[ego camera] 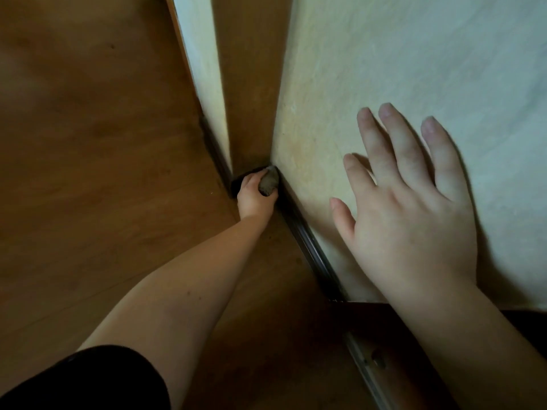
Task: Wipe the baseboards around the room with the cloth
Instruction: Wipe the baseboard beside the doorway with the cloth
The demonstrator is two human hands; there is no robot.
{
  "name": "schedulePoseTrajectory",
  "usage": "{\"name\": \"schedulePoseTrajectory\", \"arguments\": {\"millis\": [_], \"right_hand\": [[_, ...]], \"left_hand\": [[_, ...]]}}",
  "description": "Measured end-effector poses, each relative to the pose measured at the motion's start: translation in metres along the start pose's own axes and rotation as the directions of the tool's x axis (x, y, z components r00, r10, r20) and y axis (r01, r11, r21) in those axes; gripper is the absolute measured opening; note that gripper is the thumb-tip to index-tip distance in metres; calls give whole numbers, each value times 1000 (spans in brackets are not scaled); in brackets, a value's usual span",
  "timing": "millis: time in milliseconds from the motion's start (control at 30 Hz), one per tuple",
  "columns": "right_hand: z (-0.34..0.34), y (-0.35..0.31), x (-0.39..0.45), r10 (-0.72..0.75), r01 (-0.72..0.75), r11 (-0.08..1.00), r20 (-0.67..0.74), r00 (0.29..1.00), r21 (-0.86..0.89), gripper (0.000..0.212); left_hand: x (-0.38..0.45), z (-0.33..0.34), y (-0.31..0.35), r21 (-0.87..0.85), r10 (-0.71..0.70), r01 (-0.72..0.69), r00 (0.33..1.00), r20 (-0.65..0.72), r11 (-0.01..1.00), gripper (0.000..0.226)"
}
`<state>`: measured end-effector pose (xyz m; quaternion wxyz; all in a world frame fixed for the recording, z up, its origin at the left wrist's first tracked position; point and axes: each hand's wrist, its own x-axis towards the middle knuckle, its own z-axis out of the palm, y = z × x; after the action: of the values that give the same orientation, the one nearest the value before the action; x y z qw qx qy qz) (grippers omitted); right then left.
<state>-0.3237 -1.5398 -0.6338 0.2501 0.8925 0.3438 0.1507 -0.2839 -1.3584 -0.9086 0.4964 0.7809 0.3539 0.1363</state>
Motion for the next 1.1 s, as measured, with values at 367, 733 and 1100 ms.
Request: {"name": "schedulePoseTrajectory", "arguments": {"millis": [367, 733, 1100], "right_hand": [[2, -3, 2, 23, -24, 999, -21, 999, -37, 67], [6, -1, 2, 11, -15, 999, -69, 998, -49, 67], [10, 1, 2, 2, 0, 1000, -122, 993, 15, 64]], "left_hand": [[-65, 8, -18, -53, 59, -54, 993, 98, 997, 56], [-142, 31, -15, -4, 37, -37, 983, 179, 999, 56], [-214, 44, -15, -70, -9, 31, 956, 292, 997, 56]]}}
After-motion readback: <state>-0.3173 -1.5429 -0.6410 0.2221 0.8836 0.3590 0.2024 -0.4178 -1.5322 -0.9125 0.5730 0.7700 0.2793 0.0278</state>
